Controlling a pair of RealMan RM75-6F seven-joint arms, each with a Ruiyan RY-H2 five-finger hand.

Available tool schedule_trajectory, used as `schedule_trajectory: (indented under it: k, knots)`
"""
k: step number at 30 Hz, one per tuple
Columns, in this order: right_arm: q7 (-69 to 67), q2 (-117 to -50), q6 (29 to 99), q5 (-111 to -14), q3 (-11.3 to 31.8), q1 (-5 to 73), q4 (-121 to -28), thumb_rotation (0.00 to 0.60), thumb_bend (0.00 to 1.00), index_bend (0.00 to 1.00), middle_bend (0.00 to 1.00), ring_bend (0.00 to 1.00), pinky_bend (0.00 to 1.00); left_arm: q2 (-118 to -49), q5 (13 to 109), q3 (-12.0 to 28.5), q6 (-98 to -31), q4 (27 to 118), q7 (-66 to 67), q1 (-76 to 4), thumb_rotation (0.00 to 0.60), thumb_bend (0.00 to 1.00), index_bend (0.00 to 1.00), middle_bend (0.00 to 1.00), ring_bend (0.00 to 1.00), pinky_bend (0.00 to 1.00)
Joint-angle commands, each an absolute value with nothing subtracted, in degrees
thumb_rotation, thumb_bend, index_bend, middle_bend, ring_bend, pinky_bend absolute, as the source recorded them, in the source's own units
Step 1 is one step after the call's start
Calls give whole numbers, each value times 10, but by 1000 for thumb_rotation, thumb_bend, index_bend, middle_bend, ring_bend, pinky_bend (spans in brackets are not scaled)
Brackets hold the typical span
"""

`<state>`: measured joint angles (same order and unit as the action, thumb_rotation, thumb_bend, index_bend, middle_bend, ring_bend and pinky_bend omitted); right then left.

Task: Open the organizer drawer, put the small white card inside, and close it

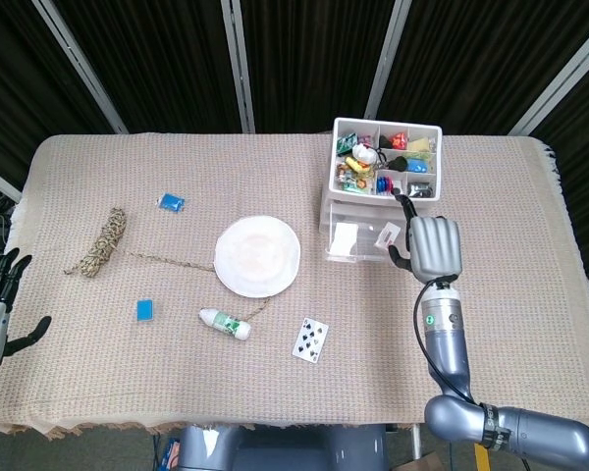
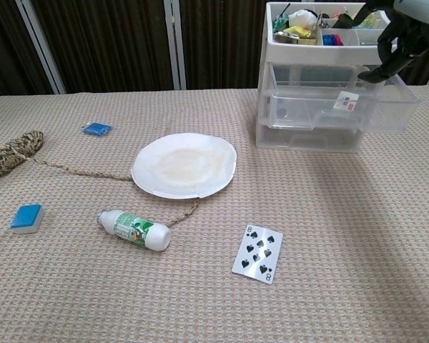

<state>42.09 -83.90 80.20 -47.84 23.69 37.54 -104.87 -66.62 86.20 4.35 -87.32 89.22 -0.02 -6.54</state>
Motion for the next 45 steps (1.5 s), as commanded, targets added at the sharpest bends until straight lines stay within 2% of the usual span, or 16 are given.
schedule_trajectory:
  k: [1, 6, 8, 10, 11, 15, 18, 27, 36, 45]
  knots:
    - [388, -815, 823, -564, 193, 349, -1073, 600, 180, 355, 592, 569, 468, -666, 862, 43, -873, 892, 0, -65, 600, 295, 22, 0, 0, 0]
    - [345, -785, 852, -732, 101, 309, -1060, 600, 180, 373, 424, 366, 438, -667, 863, 44, -875, 892, 1, -65, 600, 294, 21, 0, 0, 0]
    - [334, -773, 866, -802, 59, 293, -1038, 600, 180, 372, 345, 263, 367, -668, 863, 44, -876, 892, 2, -65, 600, 293, 21, 0, 0, 0]
    - [327, -767, 877, -855, 29, 281, -1011, 600, 181, 353, 254, 162, 238, -668, 864, 44, -877, 892, 3, -65, 600, 293, 22, 0, 0, 0]
    - [326, -764, 881, -881, 12, 274, -995, 600, 180, 337, 230, 136, 214, -669, 864, 44, -878, 892, 4, -65, 600, 293, 22, 0, 0, 0]
    - [325, -763, 885, -937, -32, 253, -942, 600, 182, 176, 117, 26, 101, -671, 863, 45, -879, 891, 5, -65, 600, 292, 22, 0, 0, 0]
    - [362, -767, 875, -953, -55, 237, -909, 600, 180, 77, 22, 0, 20, -672, 863, 45, -879, 891, 7, -65, 600, 293, 22, 0, 0, 0]
    - [466, -823, 840, -965, -65, 218, -842, 600, 178, 6, 0, 0, 0, -673, 863, 46, -880, 891, 8, -64, 600, 294, 22, 0, 0, 0]
    - [528, -899, 812, -945, -22, 219, -790, 600, 179, 0, 0, 0, 0, -672, 864, 46, -880, 891, 3, -64, 600, 296, 22, 0, 0, 0]
    - [554, -940, 784, -919, 14, 230, -754, 600, 179, 0, 0, 0, 0, -671, 864, 46, -880, 890, -2, -64, 600, 293, 22, 0, 0, 0]
